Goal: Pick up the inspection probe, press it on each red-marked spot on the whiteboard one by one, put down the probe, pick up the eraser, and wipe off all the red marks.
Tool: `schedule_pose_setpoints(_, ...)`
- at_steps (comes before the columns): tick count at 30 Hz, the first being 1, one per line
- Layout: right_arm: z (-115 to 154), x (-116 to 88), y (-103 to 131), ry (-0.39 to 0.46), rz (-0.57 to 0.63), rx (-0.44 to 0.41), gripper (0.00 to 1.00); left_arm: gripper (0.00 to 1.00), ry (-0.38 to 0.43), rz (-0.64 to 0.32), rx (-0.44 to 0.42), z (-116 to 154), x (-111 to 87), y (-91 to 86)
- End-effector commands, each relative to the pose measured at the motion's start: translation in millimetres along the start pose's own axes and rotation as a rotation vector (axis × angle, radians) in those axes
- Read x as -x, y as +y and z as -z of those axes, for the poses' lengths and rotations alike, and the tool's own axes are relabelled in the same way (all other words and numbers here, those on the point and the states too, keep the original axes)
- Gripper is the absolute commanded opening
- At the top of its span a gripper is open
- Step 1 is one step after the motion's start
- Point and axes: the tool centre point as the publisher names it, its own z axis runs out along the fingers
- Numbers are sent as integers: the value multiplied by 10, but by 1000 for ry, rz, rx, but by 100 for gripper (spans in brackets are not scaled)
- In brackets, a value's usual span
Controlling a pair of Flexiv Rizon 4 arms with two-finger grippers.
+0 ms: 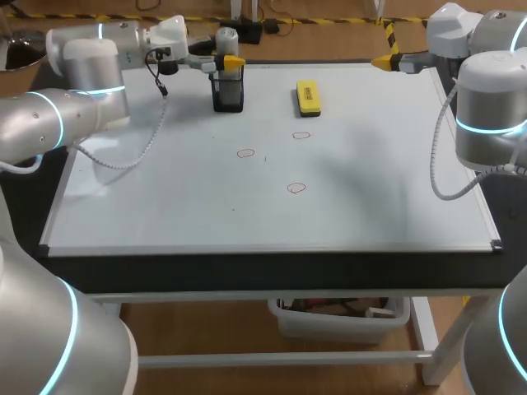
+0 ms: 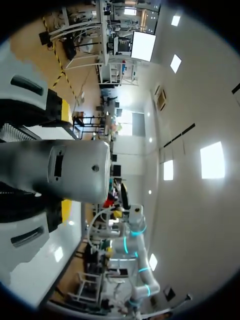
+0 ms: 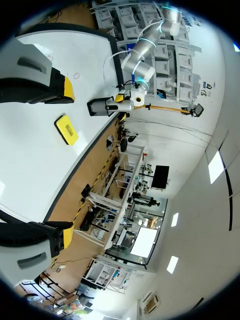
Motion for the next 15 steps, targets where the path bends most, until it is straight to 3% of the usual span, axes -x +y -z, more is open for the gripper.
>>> schedule_pose_setpoints(1,-2,4,-5,1,0,2,100,0,32,-1,-9,12,76,42)
schedule_pose_setpoints(8,-2,4,-5,1,0,2,100,0,42,-17,-6,40,37,-10)
schedule_pose_setpoints(15,-2,4,-5,1,0,2,100,0,62,-59,-46,76,-47,-209)
